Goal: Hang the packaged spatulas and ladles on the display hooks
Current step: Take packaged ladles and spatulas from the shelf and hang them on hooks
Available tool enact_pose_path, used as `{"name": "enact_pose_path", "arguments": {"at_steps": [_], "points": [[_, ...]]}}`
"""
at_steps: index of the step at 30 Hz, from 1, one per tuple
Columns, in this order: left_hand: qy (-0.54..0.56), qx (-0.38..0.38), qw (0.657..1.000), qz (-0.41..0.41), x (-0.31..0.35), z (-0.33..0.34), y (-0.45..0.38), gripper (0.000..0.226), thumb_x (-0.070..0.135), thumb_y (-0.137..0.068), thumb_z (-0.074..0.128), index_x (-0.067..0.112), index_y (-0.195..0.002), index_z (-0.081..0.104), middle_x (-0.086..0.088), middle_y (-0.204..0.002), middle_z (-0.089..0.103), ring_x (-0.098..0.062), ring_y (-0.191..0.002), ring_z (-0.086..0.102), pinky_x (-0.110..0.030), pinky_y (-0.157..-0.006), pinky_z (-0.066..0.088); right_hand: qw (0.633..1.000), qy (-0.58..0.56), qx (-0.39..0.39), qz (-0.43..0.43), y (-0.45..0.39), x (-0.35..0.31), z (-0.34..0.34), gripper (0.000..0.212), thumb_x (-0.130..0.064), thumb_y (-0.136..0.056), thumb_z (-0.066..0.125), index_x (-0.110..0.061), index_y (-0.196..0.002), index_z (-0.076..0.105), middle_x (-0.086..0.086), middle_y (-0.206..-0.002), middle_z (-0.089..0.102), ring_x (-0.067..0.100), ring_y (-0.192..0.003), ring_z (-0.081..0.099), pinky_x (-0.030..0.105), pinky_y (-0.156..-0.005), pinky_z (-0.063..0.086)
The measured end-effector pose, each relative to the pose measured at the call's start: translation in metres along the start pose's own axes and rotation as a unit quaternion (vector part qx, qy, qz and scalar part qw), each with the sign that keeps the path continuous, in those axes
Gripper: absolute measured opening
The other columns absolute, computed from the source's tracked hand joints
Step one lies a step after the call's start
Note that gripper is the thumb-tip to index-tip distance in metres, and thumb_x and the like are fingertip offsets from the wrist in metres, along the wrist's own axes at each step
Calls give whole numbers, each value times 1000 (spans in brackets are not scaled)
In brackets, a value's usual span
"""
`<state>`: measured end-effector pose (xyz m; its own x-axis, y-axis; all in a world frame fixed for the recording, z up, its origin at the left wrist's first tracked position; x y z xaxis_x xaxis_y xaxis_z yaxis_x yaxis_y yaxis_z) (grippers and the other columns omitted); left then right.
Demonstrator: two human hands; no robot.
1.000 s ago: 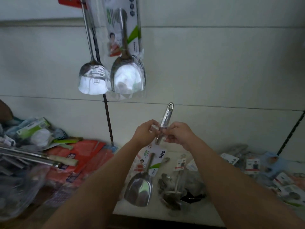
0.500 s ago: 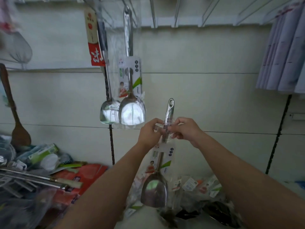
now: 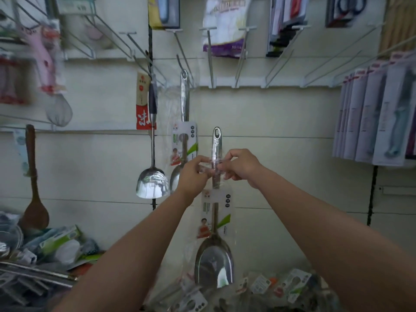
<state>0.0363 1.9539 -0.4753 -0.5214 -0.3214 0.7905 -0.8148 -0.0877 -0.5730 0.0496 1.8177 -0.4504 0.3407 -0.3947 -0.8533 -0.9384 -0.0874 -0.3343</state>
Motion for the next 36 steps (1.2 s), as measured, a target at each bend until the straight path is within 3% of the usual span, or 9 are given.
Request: {"name": "enact_pose_path", "arguments": {"at_steps": [3, 9, 12, 15, 19, 21, 28, 32, 36], "points": [[5, 21, 1000, -2, 11, -20, -9, 22, 4, -83, 64, 12, -104, 61, 1, -73, 55, -8, -67, 51, -20, -61, 42, 1000, 11, 7, -16, -4, -27, 5, 29, -1, -81, 70, -13, -64, 50, 7, -63, 62, 14, -48, 58, 16, -37, 36], [-6, 61, 998, 16, 37, -63, -39, 21, 8, -79, 69, 19, -96, 63, -6, -91, 63, -19, -82, 57, -39, -82, 50, 998, 28, 11, -52, -21, -84, 15, 30, -1, -81, 70, -13, -63, 49, 9, -65, 62, 14, -48, 57, 19, -40, 37], [1, 65, 998, 27, 49, -77, -52, 20, 5, -80, 67, 20, -93, 62, -6, -79, 62, -18, -74, 56, -32, -72, 47, 997, 36, 14, -73, -28, -107, 18, 31, -1, -81, 70, -12, -63, 48, 12, -69, 63, 16, -48, 56, 20, -41, 38], [14, 74, 997, 35, 59, -87, -64, 20, 5, -82, 66, 21, -92, 60, -10, -79, 63, -19, -74, 57, -24, -62, 44, 993, 64, 23, -95, -38, -128, 19, 30, -3, -81, 69, -13, -63, 48, 8, -70, 63, 16, -52, 58, 21, -44, 38], [22, 98, 994, 43, 66, -99, -77, 19, 6, -84, 63, 19, -97, 61, -3, -73, 65, -16, -71, 59, -18, -58, 45, 990, 77, 34, -112, -52, -149, 20, 30, -1, -83, 66, -14, -64, 49, -1, -62, 60, 14, -49, 56, 20, -42, 39], [27, 99, 994, 47, 69, -103, -84, 19, 5, -84, 62, 19, -98, 60, -9, -79, 67, -17, -72, 59, -17, -58, 45, 990, 79, 34, -115, -59, -156, 21, 28, -1, -83, 66, -14, -65, 49, -2, -63, 60, 13, -48, 56, 19, -42, 39], [35, 109, 991, 65, 76, -114, -103, 20, 6, -84, 63, 25, -92, 59, -17, -84, 68, -24, -75, 60, -40, -78, 52, 986, 75, 45, -141, -76, -174, 23, 30, -3, -82, 69, -16, -63, 48, -3, -68, 61, 12, -48, 57, 17, -40, 38], [28, 133, 986, 96, 81, -122, -106, 18, 8, -87, 62, 20, -98, 59, 4, -66, 58, -11, -60, 52, -17, -57, 45, 982, 68, 55, -169, -78, -182, 26, 31, -3, -80, 70, -16, -64, 47, 3, -80, 63, 12, -48, 55, 11, -35, 35], [20, 147, 983, 113, 92, -128, -104, 17, 7, -87, 61, 20, -97, 58, 8, -68, 57, -2, -58, 51, -3, -44, 36, 978, 63, 69, -186, -77, -189, 26, 34, -6, -81, 71, -17, -62, 45, 7, -85, 65, 13, -49, 54, 14, -38, 36]]}}
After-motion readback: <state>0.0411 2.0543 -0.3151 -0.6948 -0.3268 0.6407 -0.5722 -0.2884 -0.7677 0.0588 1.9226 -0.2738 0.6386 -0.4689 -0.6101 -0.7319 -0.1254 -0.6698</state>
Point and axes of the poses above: each hand's wrist, its own y-axis away from the middle knuckle, its own z-axis out of the palm, x = y × z, the point moved 7 cm from there along -y, towards the middle knuckle
